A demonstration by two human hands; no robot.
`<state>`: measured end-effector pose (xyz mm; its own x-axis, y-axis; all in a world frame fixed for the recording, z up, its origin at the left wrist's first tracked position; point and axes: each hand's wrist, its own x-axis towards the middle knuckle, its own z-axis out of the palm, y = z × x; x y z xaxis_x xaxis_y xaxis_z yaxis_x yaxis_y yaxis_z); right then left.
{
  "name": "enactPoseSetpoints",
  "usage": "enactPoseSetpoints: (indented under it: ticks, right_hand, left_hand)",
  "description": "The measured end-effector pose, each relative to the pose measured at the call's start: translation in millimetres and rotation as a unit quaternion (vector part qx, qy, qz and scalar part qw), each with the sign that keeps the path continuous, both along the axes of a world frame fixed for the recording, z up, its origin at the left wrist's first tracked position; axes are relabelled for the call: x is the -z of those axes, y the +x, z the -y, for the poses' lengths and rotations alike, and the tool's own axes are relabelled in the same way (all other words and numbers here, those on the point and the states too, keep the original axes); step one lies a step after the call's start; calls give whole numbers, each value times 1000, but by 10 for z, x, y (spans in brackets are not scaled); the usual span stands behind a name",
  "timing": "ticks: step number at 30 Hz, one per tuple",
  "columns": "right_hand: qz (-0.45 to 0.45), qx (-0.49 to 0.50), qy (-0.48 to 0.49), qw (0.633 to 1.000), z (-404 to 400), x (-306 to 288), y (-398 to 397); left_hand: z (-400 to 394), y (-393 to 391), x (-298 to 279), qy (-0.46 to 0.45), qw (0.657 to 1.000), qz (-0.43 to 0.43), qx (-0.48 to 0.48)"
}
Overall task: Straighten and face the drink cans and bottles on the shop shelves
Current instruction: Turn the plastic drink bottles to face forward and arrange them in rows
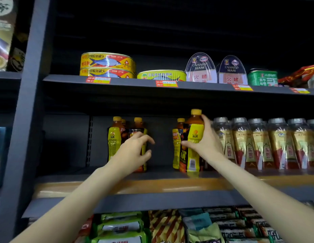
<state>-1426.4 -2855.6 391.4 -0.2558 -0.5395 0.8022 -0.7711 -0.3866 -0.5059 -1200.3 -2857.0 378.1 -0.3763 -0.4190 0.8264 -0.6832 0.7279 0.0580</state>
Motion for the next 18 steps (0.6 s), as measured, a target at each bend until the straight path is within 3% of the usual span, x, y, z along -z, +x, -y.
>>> enactPoseSetpoints:
  ticks: [3, 9, 11, 18]
  right_hand:
    - [-60, 42, 80, 994, 139, -43, -14]
    - [-90, -81, 202, 972, 106, -192, -183]
    - [-90, -78, 202, 972, 71, -148, -198]
    - [-162, 127, 145, 968, 147, -21, 41]
  left_hand:
    - [87, 25, -27, 5, 1000, 0, -12]
    - [198, 227, -171, 1, 997, -4, -75]
    - [237, 274, -210, -4, 995, 3, -97]
    - [449, 293, -113, -4, 993, -40, -112]
